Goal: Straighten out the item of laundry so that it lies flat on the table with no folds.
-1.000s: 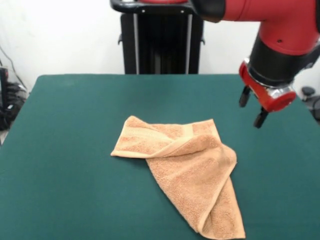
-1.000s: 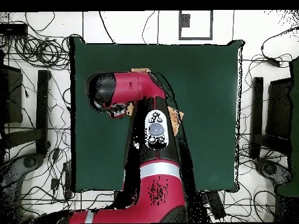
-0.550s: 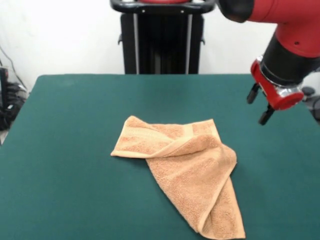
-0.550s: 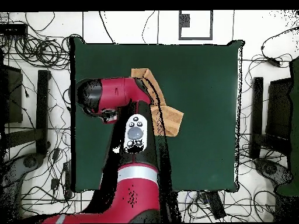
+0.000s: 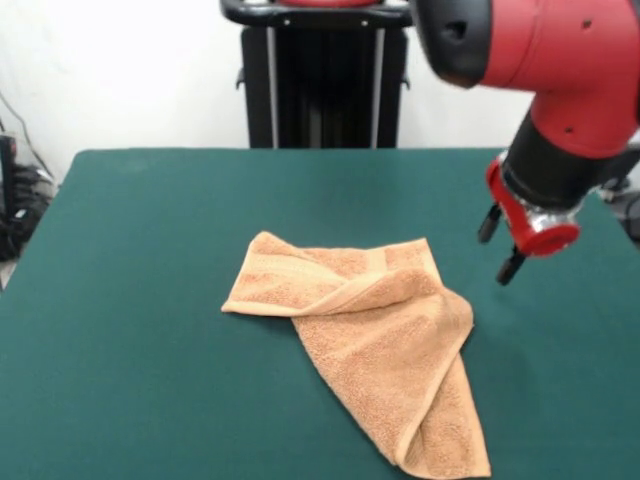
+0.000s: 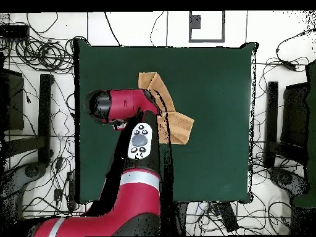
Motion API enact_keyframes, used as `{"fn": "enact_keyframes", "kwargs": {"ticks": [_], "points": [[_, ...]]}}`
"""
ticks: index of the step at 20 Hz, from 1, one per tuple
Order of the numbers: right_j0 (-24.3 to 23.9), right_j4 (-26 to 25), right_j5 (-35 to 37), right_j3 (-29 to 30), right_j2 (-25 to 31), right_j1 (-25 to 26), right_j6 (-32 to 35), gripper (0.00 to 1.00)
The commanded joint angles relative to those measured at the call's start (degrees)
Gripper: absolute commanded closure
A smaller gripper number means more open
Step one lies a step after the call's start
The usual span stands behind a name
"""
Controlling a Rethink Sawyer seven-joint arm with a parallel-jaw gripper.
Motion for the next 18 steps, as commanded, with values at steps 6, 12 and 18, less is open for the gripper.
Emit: {"fn": "enact_keyframes", "kwargs": {"ticks": [6, 12, 18], "points": [[1.23, 4.02, -14.88, 4.54, -3.71, 6.98, 16.05, 0.0], [1.17, 6.28, -18.36, 5.11, -3.99, 7.36, 13.98, 0.0], [1.06, 7.64, -21.55, 4.34, -3.2, 9.31, 12.2, 0.0]]}}
